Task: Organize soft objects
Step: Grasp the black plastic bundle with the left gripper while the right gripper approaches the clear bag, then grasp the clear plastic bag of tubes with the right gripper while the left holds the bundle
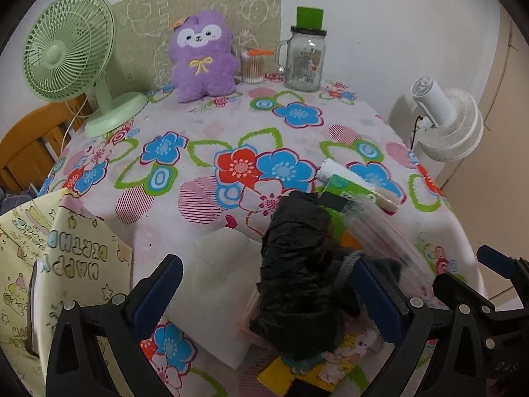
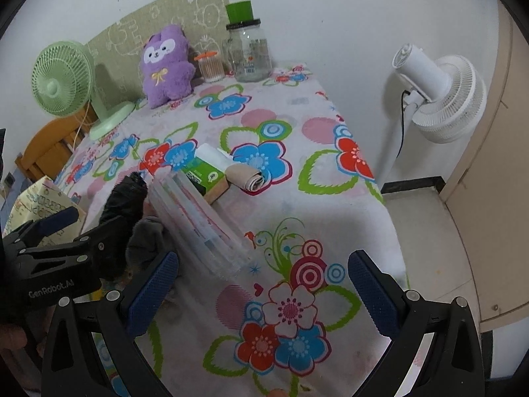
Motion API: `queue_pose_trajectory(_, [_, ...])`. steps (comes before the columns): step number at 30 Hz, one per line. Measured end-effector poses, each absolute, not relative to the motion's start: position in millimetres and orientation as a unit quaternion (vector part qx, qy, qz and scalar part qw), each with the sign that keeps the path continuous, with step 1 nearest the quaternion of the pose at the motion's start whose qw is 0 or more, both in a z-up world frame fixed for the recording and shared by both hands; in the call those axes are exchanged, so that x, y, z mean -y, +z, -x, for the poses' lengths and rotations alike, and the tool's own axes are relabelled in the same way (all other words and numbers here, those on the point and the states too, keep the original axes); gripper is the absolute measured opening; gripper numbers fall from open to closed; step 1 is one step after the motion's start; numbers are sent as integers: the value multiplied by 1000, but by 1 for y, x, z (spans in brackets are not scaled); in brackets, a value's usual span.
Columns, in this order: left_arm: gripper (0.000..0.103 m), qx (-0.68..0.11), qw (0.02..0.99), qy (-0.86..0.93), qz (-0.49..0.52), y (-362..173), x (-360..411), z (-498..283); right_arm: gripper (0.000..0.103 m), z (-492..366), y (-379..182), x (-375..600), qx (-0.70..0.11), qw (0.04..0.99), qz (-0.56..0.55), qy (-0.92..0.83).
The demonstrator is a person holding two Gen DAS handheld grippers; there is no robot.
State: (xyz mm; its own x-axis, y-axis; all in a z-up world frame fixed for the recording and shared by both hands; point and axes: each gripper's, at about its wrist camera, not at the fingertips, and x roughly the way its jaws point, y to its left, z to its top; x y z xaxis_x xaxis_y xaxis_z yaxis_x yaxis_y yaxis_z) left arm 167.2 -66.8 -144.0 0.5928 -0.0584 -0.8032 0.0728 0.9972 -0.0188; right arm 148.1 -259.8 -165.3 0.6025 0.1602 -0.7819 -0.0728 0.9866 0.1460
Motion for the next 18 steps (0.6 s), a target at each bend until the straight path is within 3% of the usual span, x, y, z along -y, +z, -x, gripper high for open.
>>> queue_pose_trajectory(18, [103, -473, 881, -23, 15, -166, 49, -190, 103, -176, -192, 244, -468, 877, -20, 112])
